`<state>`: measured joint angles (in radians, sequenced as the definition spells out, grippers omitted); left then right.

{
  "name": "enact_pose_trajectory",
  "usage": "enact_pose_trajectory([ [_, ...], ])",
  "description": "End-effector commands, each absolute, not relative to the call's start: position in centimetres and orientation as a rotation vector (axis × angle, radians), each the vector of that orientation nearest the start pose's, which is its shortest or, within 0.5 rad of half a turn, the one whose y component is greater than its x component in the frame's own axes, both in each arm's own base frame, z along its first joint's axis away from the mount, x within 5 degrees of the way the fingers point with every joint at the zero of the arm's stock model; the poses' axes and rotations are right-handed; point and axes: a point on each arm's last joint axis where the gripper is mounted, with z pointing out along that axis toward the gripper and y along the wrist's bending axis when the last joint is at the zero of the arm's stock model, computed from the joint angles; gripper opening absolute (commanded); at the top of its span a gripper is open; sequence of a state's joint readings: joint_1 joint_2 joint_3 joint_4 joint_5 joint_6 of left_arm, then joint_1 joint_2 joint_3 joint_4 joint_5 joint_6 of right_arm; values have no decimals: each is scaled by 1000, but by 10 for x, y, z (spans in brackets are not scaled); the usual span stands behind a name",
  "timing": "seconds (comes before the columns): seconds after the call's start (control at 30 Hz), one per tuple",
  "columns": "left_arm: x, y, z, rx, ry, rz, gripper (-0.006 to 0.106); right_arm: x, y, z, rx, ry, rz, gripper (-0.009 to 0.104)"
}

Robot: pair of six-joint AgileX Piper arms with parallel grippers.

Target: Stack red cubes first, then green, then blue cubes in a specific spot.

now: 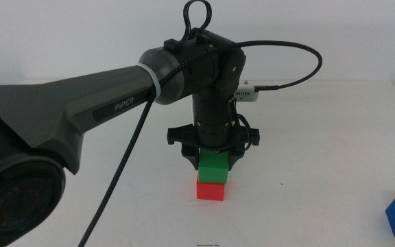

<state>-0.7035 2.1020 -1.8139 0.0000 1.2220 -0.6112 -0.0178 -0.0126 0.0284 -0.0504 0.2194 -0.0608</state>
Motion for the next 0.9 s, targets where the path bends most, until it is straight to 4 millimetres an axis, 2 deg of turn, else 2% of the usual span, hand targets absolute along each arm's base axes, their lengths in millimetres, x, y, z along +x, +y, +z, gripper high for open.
enact_pose_trajectory([
  [0.0,325,-277,259,130,3024,-114,9,54,-2,199,-80,1601,-128,82],
  [0.03,327,-276,259,141,3013,-91,61,54,-2,199,-80,1601,-128,82],
  [0.23,327,-275,260,179,3002,-77,93,54,-2,199,-80,1601,-128,82],
  [0.37,326,-274,265,247,2987,-85,94,54,-2,199,-80,1601,-128,82],
  [0.47,320,-271,282,329,2955,-142,94,54,-2,199,-80,1601,-128,82],
  [0.67,296,-249,350,536,2756,-214,94,54,-2,199,-80,1601,-128,82],
  [0.77,279,-228,391,697,2596,-203,94,54,-2,199,-80,1601,-128,82],
  [0.87,256,-198,424,810,2477,-266,94,54,-2,199,-80,1601,-128,82],
])
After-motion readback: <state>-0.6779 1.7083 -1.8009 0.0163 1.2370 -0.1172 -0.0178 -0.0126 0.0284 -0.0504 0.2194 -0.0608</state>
